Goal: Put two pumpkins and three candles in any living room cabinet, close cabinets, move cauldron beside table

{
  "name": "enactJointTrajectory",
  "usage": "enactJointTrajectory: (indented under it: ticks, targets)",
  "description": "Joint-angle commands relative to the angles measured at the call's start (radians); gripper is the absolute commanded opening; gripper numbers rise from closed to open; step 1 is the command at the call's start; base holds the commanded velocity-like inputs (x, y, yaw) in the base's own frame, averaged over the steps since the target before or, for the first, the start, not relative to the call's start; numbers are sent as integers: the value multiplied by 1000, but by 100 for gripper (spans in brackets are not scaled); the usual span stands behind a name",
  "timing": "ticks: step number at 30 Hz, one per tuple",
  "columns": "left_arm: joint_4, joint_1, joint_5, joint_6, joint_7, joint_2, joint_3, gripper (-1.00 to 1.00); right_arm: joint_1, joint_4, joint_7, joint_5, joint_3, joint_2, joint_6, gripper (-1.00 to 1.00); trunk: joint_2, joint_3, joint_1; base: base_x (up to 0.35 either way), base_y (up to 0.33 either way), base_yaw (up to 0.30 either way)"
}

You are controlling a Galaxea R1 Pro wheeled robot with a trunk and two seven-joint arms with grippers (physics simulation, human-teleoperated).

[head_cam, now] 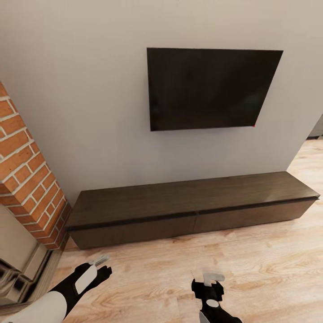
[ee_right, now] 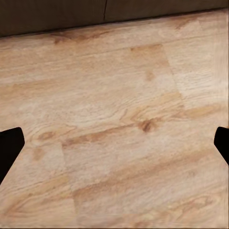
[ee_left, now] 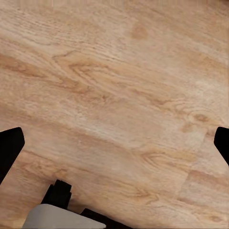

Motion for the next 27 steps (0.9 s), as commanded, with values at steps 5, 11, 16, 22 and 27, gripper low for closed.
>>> enactJointTrajectory:
  ticks: [5, 11, 16, 22, 27]
  targets:
    - [116, 0, 2, -51, 7, 1, -10, 100, -1, 116, -4, -10, 8, -2, -49, 100, 35, 15, -19, 0, 0, 0]
    - [230, 0, 2, -118, 6, 1, -11, 100, -1, 209, -4, -9, 7, -8, -56, 100, 77, 34, -42, 0, 0, 0]
    - [288, 14, -18, -130, 5, 2, -12, 100, -1, 297, -4, -9, 6, -9, -54, 100, 112, 49, -61, 0, 0, 0]
    - [300, 41, -46, -151, 5, 1, -12, 100, 5, 323, -3, -8, 6, -9, -52, 100, 154, 68, -84, 0, 0, 0]
    - [301, 70, -56, -168, 5, 0, -12, 100, 6, 326, -3, -9, 6, -10, -52, 100, 189, 84, -104, 0, 0, 0]
